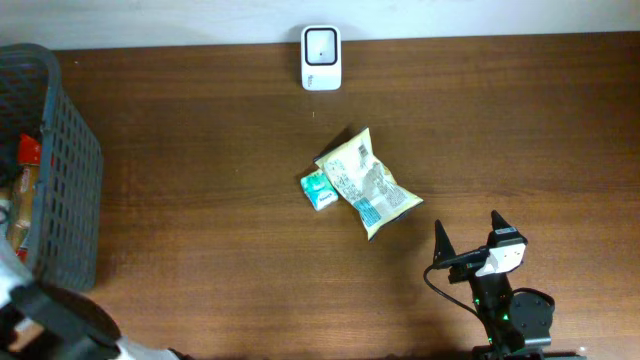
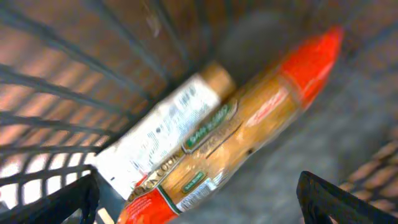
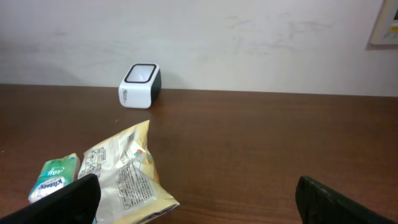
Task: Scan the item barcode
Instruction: 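Place the small green box from the basket beside the bag, left gripper, then lift the orange-capped pasta pack from the basket onto the table, left gripper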
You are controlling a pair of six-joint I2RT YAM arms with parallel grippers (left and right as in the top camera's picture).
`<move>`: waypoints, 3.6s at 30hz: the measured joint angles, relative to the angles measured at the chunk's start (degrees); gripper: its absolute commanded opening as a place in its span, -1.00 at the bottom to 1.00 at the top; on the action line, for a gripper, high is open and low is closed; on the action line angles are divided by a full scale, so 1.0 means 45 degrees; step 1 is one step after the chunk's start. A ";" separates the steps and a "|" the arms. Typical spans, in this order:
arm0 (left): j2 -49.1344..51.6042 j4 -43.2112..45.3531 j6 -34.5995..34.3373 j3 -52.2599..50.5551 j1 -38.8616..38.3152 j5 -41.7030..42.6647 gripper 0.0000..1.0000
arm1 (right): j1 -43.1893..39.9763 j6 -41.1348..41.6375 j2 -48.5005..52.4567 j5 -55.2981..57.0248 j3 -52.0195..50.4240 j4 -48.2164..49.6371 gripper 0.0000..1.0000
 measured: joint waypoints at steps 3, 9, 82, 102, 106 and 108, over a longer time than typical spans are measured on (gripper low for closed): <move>0.1797 0.0034 0.1603 -0.0185 0.0053 0.0146 0.99 | 0.0000 0.0000 0.0000 0.0000 0.0000 0.0000 0.98; 0.3050 0.0617 0.4109 -0.0199 0.0053 0.1258 0.92 | 0.0000 0.0000 0.0000 0.0000 0.0000 0.0000 0.97; -0.0389 -0.3347 -0.1229 -0.0155 -1.1472 0.1234 -1.00 | 0.0000 -0.0005 0.0000 0.0000 0.0000 0.0000 0.97; -0.0685 0.5707 -0.4847 -0.8184 -1.3464 0.8597 0.99 | 0.0000 -0.0010 0.0000 0.0000 0.0000 0.0000 0.97; -0.0821 0.3667 -0.4692 -0.6766 -1.3464 0.7961 0.99 | 0.0000 0.0000 0.0000 0.0000 0.0000 0.0000 0.97; -0.1209 0.1860 -0.4337 -0.5523 -1.3464 0.6776 0.98 | 0.0000 0.0005 0.0000 0.0000 0.0000 0.0000 0.97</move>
